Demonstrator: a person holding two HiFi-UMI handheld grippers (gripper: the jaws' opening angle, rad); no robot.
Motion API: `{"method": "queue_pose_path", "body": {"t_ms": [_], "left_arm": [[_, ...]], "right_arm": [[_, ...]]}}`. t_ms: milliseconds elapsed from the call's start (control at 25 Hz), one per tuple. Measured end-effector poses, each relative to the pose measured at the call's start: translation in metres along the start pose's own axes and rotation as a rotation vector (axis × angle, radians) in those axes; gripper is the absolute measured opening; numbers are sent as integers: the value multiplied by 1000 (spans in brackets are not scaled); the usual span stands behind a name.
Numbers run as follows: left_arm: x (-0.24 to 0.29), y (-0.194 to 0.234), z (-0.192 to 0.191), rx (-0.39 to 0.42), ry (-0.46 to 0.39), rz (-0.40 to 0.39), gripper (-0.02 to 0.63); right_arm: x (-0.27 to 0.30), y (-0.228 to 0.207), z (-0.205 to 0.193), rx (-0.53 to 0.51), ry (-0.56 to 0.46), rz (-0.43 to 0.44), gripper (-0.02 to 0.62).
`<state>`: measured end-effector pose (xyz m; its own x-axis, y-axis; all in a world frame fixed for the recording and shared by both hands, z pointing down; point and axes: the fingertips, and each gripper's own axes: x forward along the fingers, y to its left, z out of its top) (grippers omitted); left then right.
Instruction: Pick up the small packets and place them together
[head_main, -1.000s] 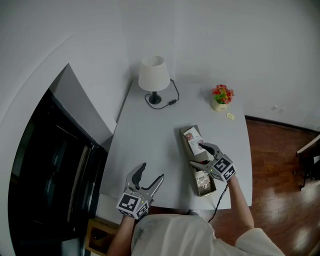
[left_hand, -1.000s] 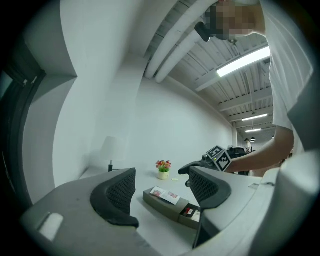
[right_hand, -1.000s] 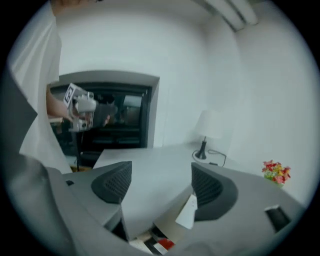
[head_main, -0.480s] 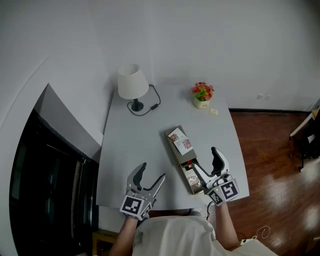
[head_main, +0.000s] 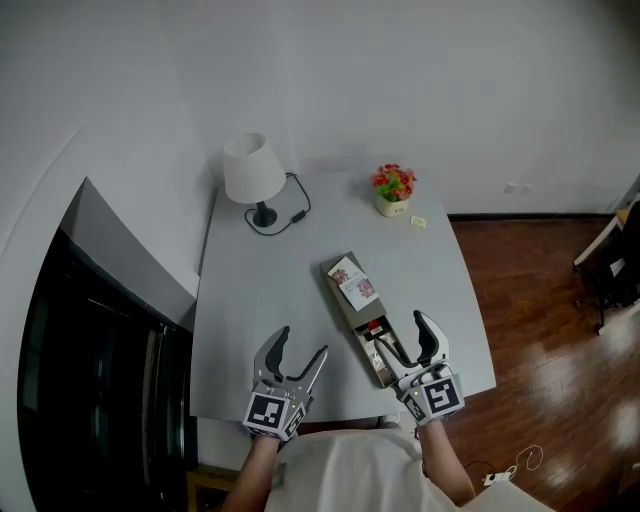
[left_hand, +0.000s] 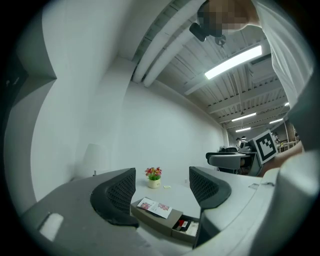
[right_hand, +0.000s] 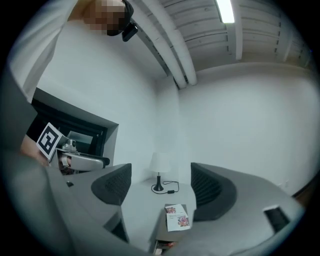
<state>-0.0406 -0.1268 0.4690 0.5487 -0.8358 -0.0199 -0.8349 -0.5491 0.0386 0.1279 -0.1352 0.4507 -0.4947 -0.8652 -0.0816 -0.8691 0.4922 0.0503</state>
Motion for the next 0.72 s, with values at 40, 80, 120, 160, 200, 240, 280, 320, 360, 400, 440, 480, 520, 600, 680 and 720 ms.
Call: {"method": "queue_pose_path", "body": {"t_ms": [40,80,120,160,200,240,280,320,360,400,440,480,520,600,680,720], "left_arm": [[0,1,0,2,1,6,321],[0,2,0,3,1,12,321],[0,2,1,3,0,16,321],[0,3,1,3,-1,18,321],[0,4,1,3,-2,20,321],[1,5,2,4,-3,22,321],[1,6,2,6,-3,23,321],[1,7,3,11,-3,22,321],[1,8,3,17,-3,21,321],[1,8,3,20,-1,23,321],[0,10,2,19,2,29,321],[0,12,1,15,7,36,319],[-1,14,-1,11,12,44,320],[-5,18,-3,1,20,55,320],[-10,23,-4,-9,26,62,320],[-13,25,-4,-13,29,64,320]], "right_arm": [[2,1,0,0,0,3,386],[3,1,1,-2,0,6,387],[4,2,1,-8,2,9,387],[6,2,1,-15,5,10,387],[8,2,1,-22,7,12,387],[10,3,1,-27,9,15,387],[12,4,1,-31,12,18,387],[14,6,1,-34,14,22,386],[15,8,0,-37,18,27,387],[17,10,-2,-41,23,34,385],[19,12,-3,-45,30,41,387],[21,15,-5,-49,38,47,387],[22,17,-6,-54,45,51,387],[24,20,-9,-62,56,54,387],[26,24,-10,-59,61,59,387],[27,26,-10,-56,63,62,387]]}}
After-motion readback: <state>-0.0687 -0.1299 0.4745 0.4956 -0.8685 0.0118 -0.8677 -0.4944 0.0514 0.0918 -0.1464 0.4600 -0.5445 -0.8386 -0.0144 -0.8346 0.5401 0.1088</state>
